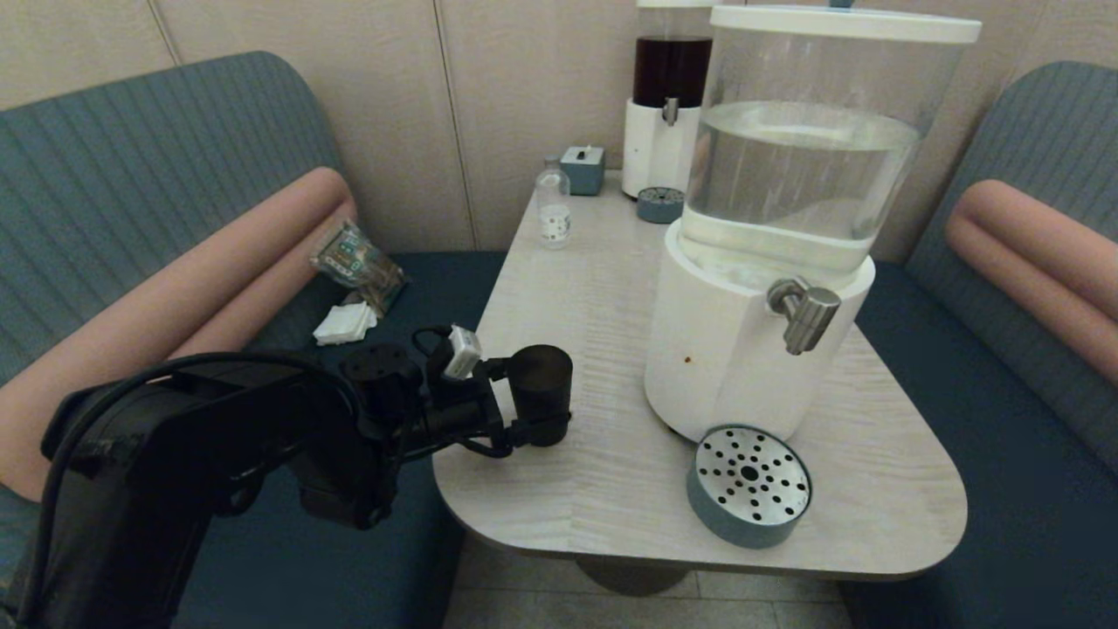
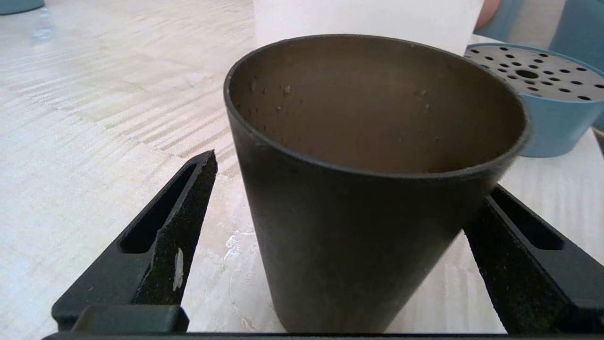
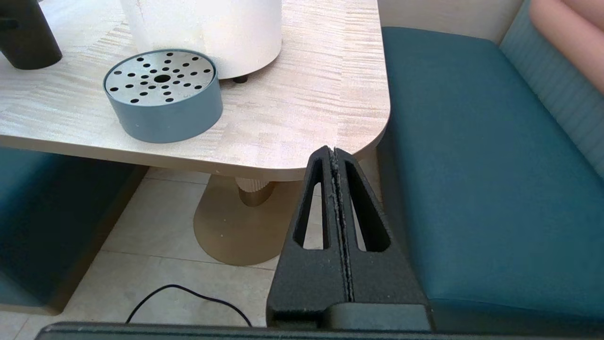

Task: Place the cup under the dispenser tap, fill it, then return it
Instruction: Pick up the cup, then place it under the water dispenser

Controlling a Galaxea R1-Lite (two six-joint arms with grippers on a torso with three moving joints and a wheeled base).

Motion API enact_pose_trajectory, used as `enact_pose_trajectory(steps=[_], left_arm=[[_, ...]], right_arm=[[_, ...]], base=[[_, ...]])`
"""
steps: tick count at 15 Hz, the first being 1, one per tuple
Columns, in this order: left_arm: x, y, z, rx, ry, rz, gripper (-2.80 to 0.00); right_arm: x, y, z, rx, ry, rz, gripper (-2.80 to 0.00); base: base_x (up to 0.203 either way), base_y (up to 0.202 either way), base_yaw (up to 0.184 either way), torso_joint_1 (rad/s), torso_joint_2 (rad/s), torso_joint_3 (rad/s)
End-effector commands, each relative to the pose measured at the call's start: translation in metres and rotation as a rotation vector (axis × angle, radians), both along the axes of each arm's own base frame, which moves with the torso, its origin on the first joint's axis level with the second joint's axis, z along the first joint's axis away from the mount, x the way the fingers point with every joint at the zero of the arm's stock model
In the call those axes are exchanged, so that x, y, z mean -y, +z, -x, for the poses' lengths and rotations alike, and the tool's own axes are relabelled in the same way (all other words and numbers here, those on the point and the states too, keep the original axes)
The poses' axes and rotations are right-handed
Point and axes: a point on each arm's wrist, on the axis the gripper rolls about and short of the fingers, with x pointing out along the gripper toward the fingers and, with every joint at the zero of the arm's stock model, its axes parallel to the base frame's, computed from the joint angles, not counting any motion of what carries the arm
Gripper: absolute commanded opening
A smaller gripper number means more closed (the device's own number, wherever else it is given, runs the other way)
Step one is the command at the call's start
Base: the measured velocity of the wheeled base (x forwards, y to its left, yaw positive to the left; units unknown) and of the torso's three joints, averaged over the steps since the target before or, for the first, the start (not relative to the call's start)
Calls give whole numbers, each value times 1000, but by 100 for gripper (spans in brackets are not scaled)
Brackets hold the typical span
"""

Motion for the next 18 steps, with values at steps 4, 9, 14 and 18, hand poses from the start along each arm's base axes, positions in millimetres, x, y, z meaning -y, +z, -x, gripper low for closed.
enact_pose_trajectory(steps=[4, 9, 14, 18], left_arm=[[1, -1, 2, -2, 0, 0, -280], [6, 13, 21, -9, -23, -4, -280], [36, 78, 93, 51, -143, 25, -280], [89, 90, 138, 39, -231, 61, -280]], right_arm=[[0, -4, -1, -15, 0, 1, -280], [0, -4, -1, -15, 0, 1, -280], [0, -4, -1, -15, 0, 1, -280], [0, -4, -1, -16, 0, 1, -280]], base=[[0, 0, 0, 0, 0, 0], [0, 0, 0, 0, 0, 0], [0, 0, 0, 0, 0, 0], [0, 0, 0, 0, 0, 0]])
